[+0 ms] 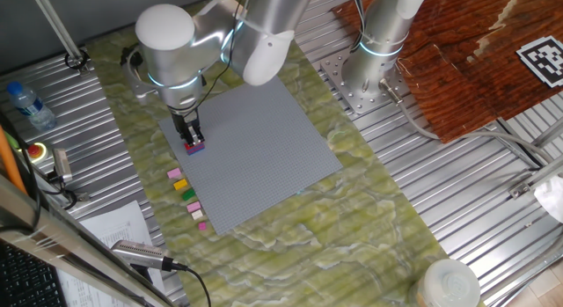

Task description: Stack small Lego blocks one on top of the other

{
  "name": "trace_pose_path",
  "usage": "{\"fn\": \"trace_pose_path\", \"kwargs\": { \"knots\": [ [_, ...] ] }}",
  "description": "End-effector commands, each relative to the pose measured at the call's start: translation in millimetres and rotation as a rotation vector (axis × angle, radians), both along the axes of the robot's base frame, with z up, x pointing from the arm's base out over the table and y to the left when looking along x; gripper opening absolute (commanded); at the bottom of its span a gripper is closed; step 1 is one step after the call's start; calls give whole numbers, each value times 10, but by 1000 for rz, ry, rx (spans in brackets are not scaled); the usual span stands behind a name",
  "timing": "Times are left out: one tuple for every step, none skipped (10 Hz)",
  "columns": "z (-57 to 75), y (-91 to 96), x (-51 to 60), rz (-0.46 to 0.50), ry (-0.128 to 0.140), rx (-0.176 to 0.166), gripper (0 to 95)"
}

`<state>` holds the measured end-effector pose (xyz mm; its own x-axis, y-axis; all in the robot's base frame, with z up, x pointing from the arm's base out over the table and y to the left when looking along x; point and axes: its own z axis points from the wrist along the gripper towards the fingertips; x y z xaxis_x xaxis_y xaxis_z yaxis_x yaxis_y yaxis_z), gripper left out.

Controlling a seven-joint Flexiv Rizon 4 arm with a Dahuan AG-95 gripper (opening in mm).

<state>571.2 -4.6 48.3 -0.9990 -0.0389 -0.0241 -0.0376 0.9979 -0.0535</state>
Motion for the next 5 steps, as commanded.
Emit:
{"fn": "trace_pose_path", "kwargs": {
  "knots": [
    [235, 75, -75, 3, 22, -5, 0],
    [286, 92, -83, 4, 24, -7, 0],
    [312, 103, -79, 3, 20, -7, 0],
    [321, 108, -47, 1, 16, -6, 0],
    [349, 94, -15, 3, 17, -8, 0]
  ]
}}
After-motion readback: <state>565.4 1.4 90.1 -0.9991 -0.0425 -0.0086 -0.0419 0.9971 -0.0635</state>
